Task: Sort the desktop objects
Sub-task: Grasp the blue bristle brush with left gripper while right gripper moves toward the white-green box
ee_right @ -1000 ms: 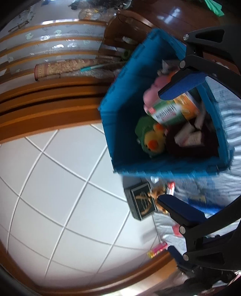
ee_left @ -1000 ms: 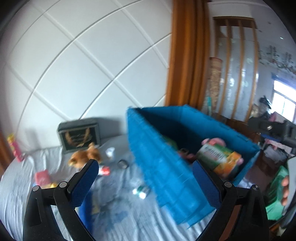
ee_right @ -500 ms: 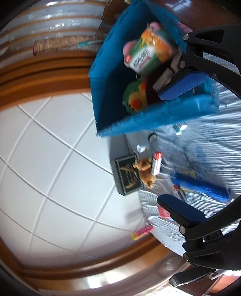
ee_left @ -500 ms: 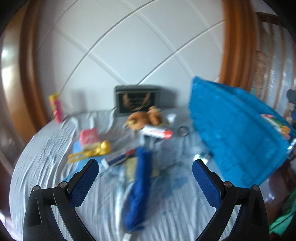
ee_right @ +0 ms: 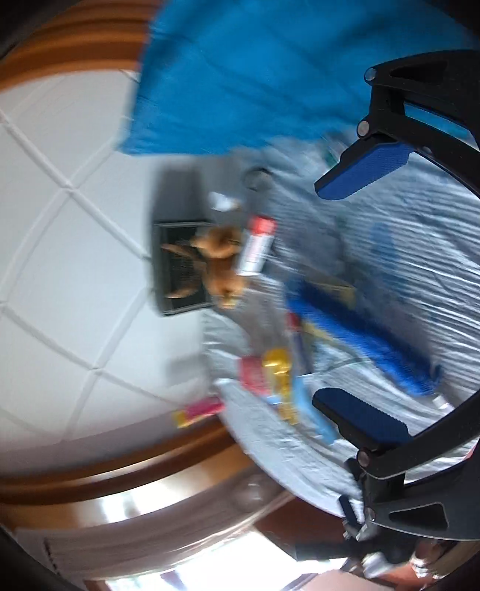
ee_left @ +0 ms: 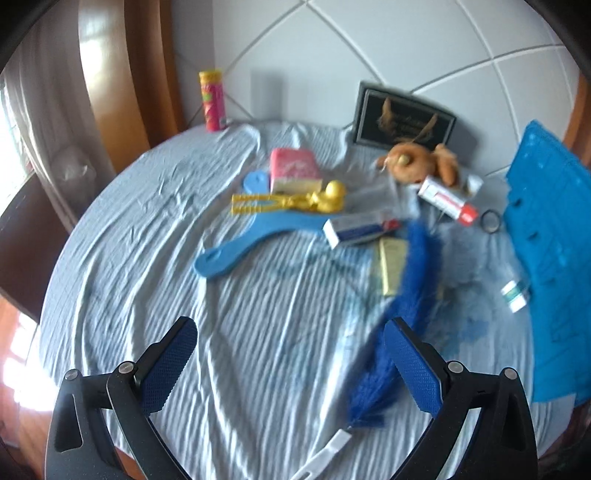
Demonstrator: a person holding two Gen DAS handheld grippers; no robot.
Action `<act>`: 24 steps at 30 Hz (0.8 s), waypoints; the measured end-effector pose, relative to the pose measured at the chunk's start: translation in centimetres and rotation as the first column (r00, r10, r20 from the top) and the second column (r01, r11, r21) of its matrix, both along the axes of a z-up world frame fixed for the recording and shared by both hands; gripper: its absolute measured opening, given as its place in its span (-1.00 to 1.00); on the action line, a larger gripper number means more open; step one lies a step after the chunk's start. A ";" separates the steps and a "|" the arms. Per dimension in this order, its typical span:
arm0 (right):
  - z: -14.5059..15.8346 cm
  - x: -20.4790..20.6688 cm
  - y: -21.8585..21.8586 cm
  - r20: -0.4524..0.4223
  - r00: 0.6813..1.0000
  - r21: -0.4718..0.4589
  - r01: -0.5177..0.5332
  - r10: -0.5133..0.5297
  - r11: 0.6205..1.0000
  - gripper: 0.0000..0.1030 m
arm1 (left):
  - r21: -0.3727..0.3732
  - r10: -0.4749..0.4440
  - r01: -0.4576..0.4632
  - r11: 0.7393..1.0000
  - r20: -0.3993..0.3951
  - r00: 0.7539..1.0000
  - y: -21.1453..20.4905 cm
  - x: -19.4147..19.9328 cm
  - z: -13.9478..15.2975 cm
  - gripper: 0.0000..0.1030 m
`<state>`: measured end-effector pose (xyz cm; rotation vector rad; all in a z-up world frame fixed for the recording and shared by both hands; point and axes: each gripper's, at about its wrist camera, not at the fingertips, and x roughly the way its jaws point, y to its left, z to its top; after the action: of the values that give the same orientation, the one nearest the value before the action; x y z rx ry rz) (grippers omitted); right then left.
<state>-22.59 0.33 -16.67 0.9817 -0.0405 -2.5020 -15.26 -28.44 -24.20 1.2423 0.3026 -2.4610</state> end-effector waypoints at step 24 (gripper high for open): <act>-16.9 -7.1 1.3 0.265 0.938 0.262 0.151 -0.221 0.953 1.00 | 0.190 -0.365 0.330 0.925 0.191 0.911 8.7 -14.1 -12.3 -0.43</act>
<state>-29.68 1.64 -33.62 1.5084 0.0811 -2.5502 -29.36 -19.77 -36.52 1.7584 0.2287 -2.5908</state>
